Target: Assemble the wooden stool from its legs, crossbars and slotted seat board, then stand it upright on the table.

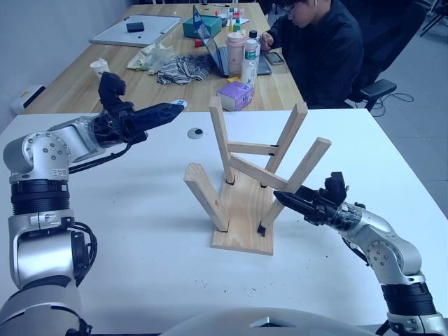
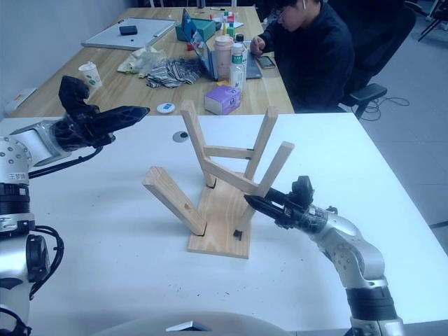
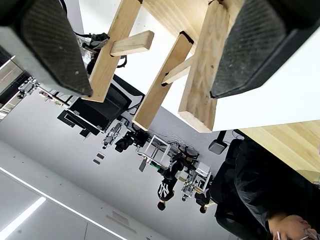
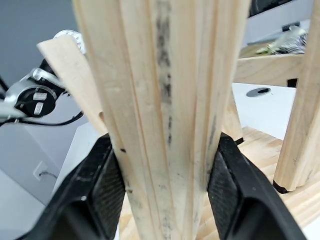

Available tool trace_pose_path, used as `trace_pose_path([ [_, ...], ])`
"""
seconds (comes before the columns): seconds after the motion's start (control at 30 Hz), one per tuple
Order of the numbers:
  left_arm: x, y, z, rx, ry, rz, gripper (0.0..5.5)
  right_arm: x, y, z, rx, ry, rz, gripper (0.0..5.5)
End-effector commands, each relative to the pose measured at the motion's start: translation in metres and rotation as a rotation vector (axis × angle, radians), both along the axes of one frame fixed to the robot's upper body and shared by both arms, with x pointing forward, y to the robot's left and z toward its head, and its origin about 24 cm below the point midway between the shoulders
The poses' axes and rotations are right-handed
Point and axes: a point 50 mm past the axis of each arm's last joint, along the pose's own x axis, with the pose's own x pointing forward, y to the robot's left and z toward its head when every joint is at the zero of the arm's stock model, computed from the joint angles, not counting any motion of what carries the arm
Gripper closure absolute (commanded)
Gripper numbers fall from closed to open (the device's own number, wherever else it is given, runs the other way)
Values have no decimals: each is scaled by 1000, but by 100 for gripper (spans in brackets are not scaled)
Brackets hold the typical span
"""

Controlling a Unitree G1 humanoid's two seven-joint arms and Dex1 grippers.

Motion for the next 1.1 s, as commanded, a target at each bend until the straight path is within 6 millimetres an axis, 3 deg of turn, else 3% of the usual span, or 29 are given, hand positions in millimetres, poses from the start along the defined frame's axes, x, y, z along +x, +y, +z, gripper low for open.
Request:
trace_pose_path([
  [0.03,0,-3,1,12,-6,-4,116,-28,-29,-46,-333,134,47,344],
  [0.13,0,-4,1,11,-3,-3,116,-45,-42,-55,-471,152,143,344],
  [0.3,-2,-6,-1,10,2,-2,116,-49,-55,-53,-574,149,241,344],
  [0.6,-6,-7,-7,4,9,30,116,-35,-75,-31,-709,129,341,345],
  [0.9,-10,-12,-12,-13,19,59,116,-26,-61,-35,-825,132,493,345],
  [1.1,-10,-11,-15,-6,27,75,116,-25,-63,-39,-942,72,550,345],
])
